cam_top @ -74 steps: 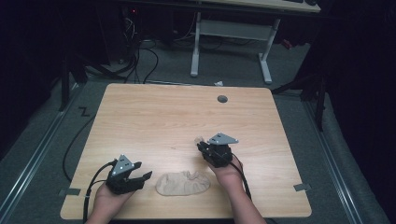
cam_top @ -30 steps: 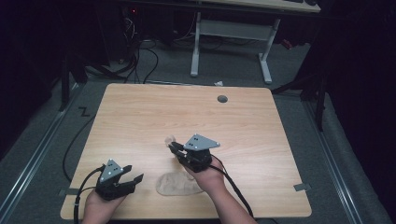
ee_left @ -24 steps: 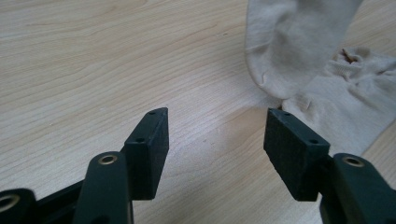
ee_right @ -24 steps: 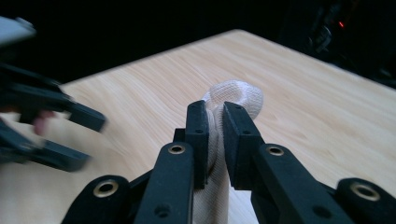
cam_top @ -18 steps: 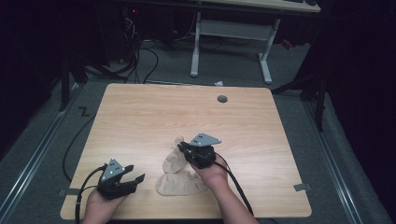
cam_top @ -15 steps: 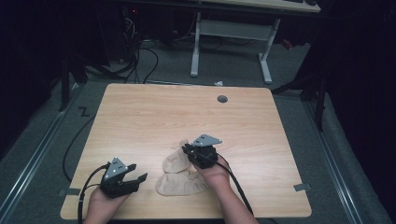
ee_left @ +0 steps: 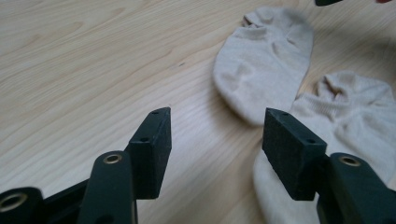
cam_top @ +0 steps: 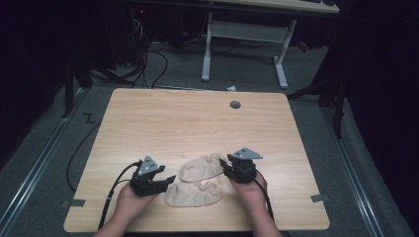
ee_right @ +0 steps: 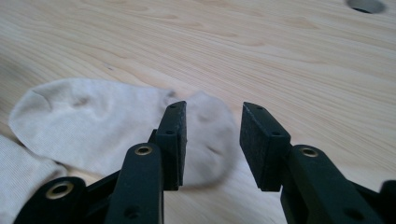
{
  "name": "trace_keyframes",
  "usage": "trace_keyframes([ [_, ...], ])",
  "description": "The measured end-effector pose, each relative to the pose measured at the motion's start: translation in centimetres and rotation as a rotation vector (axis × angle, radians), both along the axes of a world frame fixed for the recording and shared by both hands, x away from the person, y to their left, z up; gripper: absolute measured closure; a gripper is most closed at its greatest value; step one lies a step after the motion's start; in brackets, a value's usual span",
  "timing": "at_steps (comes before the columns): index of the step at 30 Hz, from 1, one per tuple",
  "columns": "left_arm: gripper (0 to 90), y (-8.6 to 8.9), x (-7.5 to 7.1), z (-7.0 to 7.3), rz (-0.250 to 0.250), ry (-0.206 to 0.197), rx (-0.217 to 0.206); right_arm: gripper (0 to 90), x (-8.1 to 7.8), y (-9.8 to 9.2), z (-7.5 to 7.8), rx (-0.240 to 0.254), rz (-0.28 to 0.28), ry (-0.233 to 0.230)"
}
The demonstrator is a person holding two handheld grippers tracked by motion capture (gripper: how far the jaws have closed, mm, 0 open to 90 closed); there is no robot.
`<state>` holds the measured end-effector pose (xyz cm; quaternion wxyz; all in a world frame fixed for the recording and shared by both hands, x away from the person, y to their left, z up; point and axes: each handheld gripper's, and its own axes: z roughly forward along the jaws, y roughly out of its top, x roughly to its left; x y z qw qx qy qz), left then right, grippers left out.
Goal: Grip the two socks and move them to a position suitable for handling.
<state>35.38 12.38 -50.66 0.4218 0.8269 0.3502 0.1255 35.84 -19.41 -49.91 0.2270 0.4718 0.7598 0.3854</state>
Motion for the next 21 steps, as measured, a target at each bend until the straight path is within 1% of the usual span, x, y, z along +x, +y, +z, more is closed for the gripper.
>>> trace_keyframes([
  [1, 43.2, -0.5, 0.3, 0.0, -0.008, 0.002, 0.008, 61.5, -0.2, -0.4, 0.0, 0.001, -0.007, -0.002],
  [4, 43.3, -1.7, 1.0, -0.3, -0.022, 0.006, 0.018, 60.8, -0.9, -1.7, -0.2, 0.007, -0.037, 0.012],
  [6, 43.4, -2.3, 1.5, -0.6, -0.033, 0.019, 0.041, 60.1, -1.2, -2.2, -0.4, 0.006, -0.047, 0.018],
  [7, 43.8, -2.4, 1.7, -0.8, -0.030, 0.023, 0.046, 59.5, -1.4, -2.4, -0.5, 0.008, -0.053, 0.021],
  [9, 45.1, -2.8, 2.1, -1.2, -0.029, 0.045, 0.053, 57.2, -1.4, -2.5, -0.6, 0.007, -0.056, 0.026],
  [11, 47.0, -3.0, 2.4, -1.4, -0.023, 0.055, 0.065, 54.5, -1.2, -2.5, -0.8, 0.003, -0.054, 0.033],
  [12, 50.5, -3.0, 2.5, -1.5, -0.022, 0.061, 0.069, 52.9, -1.1, -2.3, -0.9, 0.001, -0.050, 0.043],
  [13, 54.0, -3.1, 2.6, -1.6, -0.013, 0.076, 0.062, 52.3, -1.0, -2.2, -1.1, -0.002, -0.047, 0.049],
  [14, 56.1, -3.0, 2.7, -1.6, -0.010, 0.088, 0.063, 51.3, -0.9, -2.0, -1.2, -0.003, -0.045, 0.060],
  [15, 58.4, -3.0, 2.8, -1.7, -0.004, 0.091, 0.064, 51.0, -0.8, -1.8, -1.3, -0.005, -0.034, 0.064],
  [16, 63.3, -3.0, 2.8, -1.8, -0.001, 0.090, 0.064, 51.0, -0.7, -1.5, -1.4, -0.007, -0.025, 0.069],
  [18, 67.3, -2.9, 2.8, -1.9, 0.002, 0.093, 0.067, 50.5, -0.3, -1.0, -1.4, -0.007, -0.018, 0.072],
  [19, 71.3, -2.8, 2.8, -1.9, 0.001, 0.093, 0.068, 49.7, -0.1, -0.8, -1.4, -0.006, -0.014, 0.072],
  [21, 78.7, -2.8, 2.6, -1.9, 0.001, 0.077, 0.077, 48.7, 0.4, -0.4, -1.4, 0.005, -0.010, 0.086],
])
